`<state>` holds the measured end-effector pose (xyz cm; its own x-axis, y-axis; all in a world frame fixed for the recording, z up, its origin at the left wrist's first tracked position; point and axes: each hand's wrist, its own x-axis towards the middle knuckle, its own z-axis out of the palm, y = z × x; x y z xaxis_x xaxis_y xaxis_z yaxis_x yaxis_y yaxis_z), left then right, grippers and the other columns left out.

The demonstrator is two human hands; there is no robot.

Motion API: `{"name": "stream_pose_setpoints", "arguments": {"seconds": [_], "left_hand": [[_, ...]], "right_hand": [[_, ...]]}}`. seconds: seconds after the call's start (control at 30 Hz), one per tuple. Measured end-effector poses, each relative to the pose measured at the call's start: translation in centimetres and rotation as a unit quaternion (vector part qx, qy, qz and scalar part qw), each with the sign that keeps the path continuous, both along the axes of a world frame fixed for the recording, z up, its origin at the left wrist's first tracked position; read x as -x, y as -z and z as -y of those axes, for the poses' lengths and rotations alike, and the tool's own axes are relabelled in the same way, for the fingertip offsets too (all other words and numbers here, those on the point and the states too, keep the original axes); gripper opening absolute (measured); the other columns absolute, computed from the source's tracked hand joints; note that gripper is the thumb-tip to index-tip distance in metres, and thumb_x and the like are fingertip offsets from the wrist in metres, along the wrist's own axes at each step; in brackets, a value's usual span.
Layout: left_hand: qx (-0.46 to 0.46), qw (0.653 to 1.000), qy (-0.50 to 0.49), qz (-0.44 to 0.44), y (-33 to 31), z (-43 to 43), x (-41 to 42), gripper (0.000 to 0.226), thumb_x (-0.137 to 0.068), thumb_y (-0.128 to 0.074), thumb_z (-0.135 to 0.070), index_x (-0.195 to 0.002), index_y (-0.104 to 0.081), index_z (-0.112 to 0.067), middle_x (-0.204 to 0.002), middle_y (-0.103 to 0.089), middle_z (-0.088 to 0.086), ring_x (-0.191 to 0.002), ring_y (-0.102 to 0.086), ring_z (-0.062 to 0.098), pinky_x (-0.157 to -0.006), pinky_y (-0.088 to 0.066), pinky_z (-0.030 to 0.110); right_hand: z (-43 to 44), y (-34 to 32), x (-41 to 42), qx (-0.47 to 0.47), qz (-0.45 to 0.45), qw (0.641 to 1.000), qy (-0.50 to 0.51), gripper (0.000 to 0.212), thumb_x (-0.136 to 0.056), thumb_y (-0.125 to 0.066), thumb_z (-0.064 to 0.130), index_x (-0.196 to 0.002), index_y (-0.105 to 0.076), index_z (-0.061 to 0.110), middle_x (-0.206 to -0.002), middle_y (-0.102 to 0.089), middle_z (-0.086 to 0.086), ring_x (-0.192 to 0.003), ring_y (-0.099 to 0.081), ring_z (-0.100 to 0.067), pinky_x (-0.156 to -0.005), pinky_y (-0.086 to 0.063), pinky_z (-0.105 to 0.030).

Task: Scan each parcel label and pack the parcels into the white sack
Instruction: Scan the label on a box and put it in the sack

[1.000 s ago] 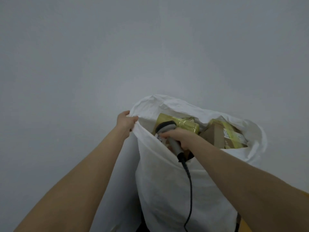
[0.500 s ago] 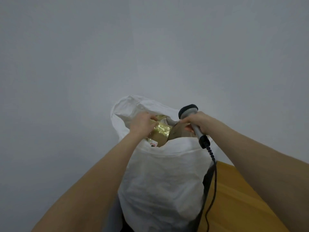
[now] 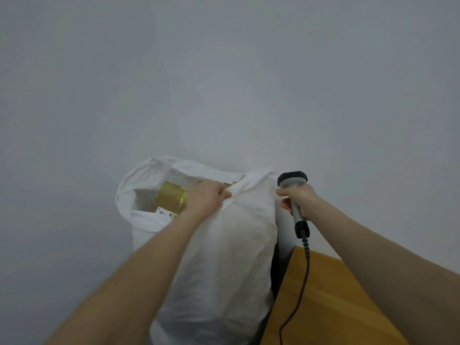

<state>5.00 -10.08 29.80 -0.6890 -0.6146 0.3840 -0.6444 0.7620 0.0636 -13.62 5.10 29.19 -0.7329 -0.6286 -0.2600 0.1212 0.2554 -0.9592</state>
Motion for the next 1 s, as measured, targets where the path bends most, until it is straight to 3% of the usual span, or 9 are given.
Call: {"name": "stream_pose_setpoints", "arguments": {"seconds": [0.07, 0.2, 0.37, 0.47, 0.53, 0.63, 0.73, 0.87, 1.0], "left_hand": [[-0.036, 0.999, 0.03, 0.007, -2.1, 1.8, -1.3, 0.023, -0.094, -0.053, -0.04, -0.096, -0.071, -0.025, -0.092, -0.069, 0.002, -0.091, -0.061, 0.023, -0.069, -0.041, 0.03], [-0.292, 0.943, 0.087, 0.131, -4.7, 5.2, -1.6, 0.035, -0.087, -0.068, -0.027, -0.059, -0.05, -0.02, -0.056, -0.047, -0.007, -0.052, -0.046, 0.01, -0.054, -0.036, 0.025], [-0.46, 0.866, 0.087, 0.173, -5.8, 10.6, 3.5, 0.017, -0.089, -0.066, -0.03, -0.095, -0.073, -0.016, -0.091, -0.073, 0.004, -0.075, -0.069, 0.015, -0.066, -0.057, 0.025], [-0.308, 0.936, 0.082, 0.15, -4.8, 15.9, 7.5, 0.031, -0.088, -0.067, -0.033, -0.115, -0.065, -0.016, -0.111, -0.069, 0.006, -0.097, -0.066, 0.019, -0.08, -0.055, 0.028], [-0.155, 0.972, 0.06, 0.163, -3.3, 19.5, 9.9, 0.057, -0.085, -0.068, -0.041, -0.134, -0.049, -0.019, -0.129, -0.058, 0.005, -0.115, -0.055, 0.022, -0.096, -0.047, 0.036], [-0.022, 0.969, 0.014, 0.248, 0.1, 23.9, 12.8, 0.093, -0.078, -0.065, -0.062, -0.149, -0.021, -0.021, -0.146, -0.039, 0.01, -0.135, -0.034, 0.029, -0.106, -0.035, 0.046], [0.024, 0.948, -0.038, 0.316, 2.8, 27.8, 14.3, 0.109, -0.071, -0.06, -0.075, -0.151, -0.008, -0.023, -0.152, -0.029, 0.013, -0.142, -0.021, 0.031, -0.111, -0.018, 0.055], [-0.008, 0.941, -0.069, 0.333, 3.9, 30.4, 14.6, 0.058, -0.084, -0.058, -0.058, -0.129, -0.053, -0.022, -0.119, -0.059, 0.003, -0.112, -0.055, 0.025, -0.103, -0.032, 0.048], [-0.031, 0.992, -0.08, 0.088, -1.2, 31.9, 15.3, 0.025, -0.091, -0.059, -0.038, -0.1, -0.071, -0.017, -0.098, -0.067, 0.007, -0.091, -0.064, 0.026, -0.074, -0.044, 0.03]], "right_hand": [[0.5, 0.2, 1.2, 0.007, 0.0, 1.0, 0.01, 0.029, -0.081, -0.077, 0.019, -0.082, -0.052, 0.006, -0.061, -0.057, -0.013, -0.059, -0.057, -0.023, -0.047, -0.04, -0.028], [3.2, 0.0, 2.9, 0.015, 0.008, 1.0, 0.014, 0.036, -0.077, -0.081, 0.027, -0.088, -0.056, 0.004, -0.068, -0.056, -0.011, -0.062, -0.055, -0.024, -0.054, -0.046, -0.032], [8.6, -0.1, 5.8, 0.018, -0.015, 1.0, 0.019, 0.044, -0.074, -0.084, 0.033, -0.102, -0.059, 0.009, -0.093, -0.058, -0.011, -0.07, -0.06, -0.024, -0.069, -0.054, -0.036], [11.8, 0.1, 7.8, -0.013, -0.06, 0.998, 0.031, 0.039, -0.073, -0.083, 0.035, -0.095, -0.06, 0.012, -0.109, -0.061, -0.012, -0.102, -0.062, -0.03, -0.087, -0.054, -0.043], [13.6, 0.5, 9.1, -0.058, -0.089, 0.994, 0.032, 0.036, -0.072, -0.084, 0.033, -0.088, -0.057, 0.015, -0.11, -0.059, -0.01, -0.103, -0.06, -0.029, -0.079, -0.054, -0.04], [15.3, 1.5, 10.9, -0.147, -0.089, 0.985, 0.025, 0.045, -0.073, -0.085, 0.022, -0.106, -0.056, 0.011, -0.096, -0.059, -0.01, -0.081, -0.057, -0.024, -0.054, -0.043, -0.029], [16.7, 2.8, 12.1, -0.198, -0.071, 0.978, 0.019, 0.05, -0.075, -0.08, 0.006, -0.118, -0.056, 0.001, -0.099, -0.06, -0.015, -0.088, -0.06, -0.029, -0.07, -0.052, -0.037], [18.6, 2.6, 12.2, -0.175, -0.063, 0.982, 0.043, 0.023, -0.077, -0.071, -0.002, -0.095, -0.057, 0.001, -0.081, -0.058, -0.012, -0.07, -0.057, -0.023, -0.056, -0.047, -0.031], [19.9, -1.0, 12.8, -0.07, -0.1, 0.984, 0.128, 0.021, -0.074, -0.066, -0.006, -0.091, -0.057, 0.002, -0.074, -0.057, -0.011, -0.067, -0.057, -0.024, -0.07, -0.053, -0.036]]}}
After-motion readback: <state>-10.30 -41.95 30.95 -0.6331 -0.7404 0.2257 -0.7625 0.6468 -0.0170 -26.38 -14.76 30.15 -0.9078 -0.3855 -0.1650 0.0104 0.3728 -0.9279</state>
